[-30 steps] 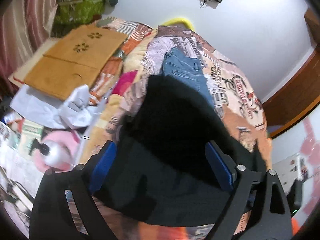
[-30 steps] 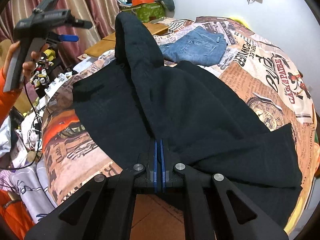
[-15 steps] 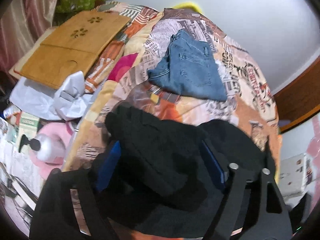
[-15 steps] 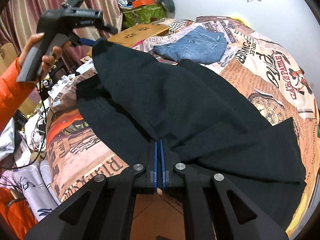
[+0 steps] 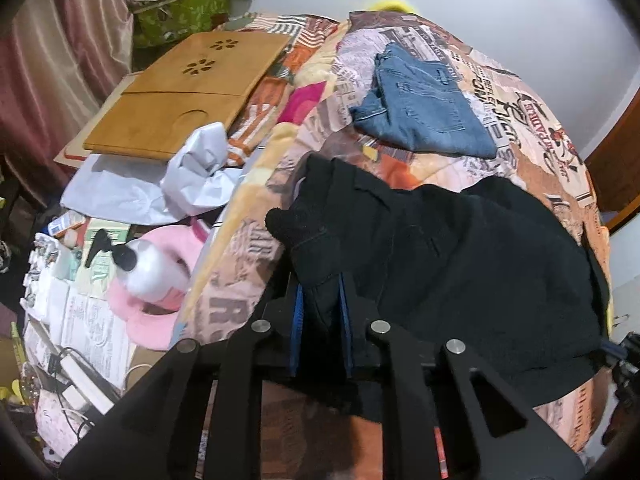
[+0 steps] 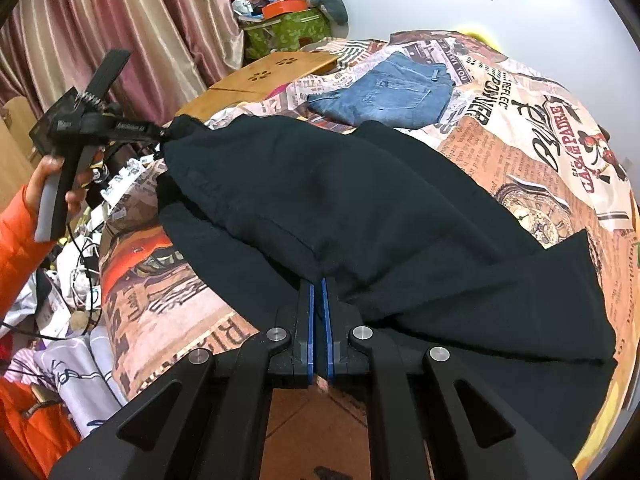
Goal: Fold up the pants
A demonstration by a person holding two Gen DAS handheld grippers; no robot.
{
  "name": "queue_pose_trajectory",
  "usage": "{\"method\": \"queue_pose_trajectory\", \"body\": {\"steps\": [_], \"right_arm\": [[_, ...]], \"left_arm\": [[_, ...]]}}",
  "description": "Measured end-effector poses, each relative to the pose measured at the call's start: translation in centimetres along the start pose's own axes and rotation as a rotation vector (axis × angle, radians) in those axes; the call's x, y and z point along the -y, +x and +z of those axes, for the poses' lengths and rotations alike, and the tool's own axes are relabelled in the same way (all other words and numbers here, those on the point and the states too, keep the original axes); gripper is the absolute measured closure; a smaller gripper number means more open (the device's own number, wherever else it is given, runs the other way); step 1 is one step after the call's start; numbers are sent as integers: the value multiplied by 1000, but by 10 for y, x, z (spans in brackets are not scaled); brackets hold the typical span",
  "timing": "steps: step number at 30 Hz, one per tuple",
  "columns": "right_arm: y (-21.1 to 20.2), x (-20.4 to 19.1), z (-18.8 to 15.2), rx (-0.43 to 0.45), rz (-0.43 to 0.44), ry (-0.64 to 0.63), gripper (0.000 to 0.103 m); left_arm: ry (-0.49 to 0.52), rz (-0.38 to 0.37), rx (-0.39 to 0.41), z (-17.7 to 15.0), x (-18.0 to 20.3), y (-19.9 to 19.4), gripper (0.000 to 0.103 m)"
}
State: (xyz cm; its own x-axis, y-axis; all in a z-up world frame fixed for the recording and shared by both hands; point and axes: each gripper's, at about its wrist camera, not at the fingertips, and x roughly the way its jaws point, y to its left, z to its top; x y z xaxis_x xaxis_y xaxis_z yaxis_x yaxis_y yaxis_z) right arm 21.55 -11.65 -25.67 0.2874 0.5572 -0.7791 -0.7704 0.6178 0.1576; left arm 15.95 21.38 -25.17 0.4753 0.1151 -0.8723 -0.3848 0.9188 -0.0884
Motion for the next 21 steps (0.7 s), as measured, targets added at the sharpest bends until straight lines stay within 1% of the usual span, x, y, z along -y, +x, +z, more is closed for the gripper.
{"method": "queue_pose_trajectory", "body": {"steps": [2, 6, 8, 10, 13, 16, 18, 19, 21], "right_arm": [[-2, 1, 0, 0, 4, 9, 99], [-5, 2, -2, -6, 15, 29, 95], [-8, 2, -4, -6, 10, 32, 94], [-14, 2, -6, 1, 9, 39, 93], [-25, 9, -6, 13, -14, 68, 93], [-36, 24, -7, 34, -43, 123, 91], [-44, 36, -6, 52, -76, 157, 84], [-48, 42, -6, 64, -95, 171, 81], [-56, 53, -6, 87, -132, 193, 75]], "left_arm": [[1, 23, -8, -6, -2, 5, 87], [-17, 34, -69, -19, -8, 26, 87], [-4, 49, -85, -26, -7, 33, 86], [30, 78, -81, -30, -3, 34, 85], [47, 94, -77, -27, 0, 30, 83], [54, 114, -65, -20, 2, 21, 77], [71, 143, -39, -15, 6, 12, 65], [86, 162, -15, -11, 8, 6, 60], [105, 181, 36, -4, 14, -6, 43]]}}
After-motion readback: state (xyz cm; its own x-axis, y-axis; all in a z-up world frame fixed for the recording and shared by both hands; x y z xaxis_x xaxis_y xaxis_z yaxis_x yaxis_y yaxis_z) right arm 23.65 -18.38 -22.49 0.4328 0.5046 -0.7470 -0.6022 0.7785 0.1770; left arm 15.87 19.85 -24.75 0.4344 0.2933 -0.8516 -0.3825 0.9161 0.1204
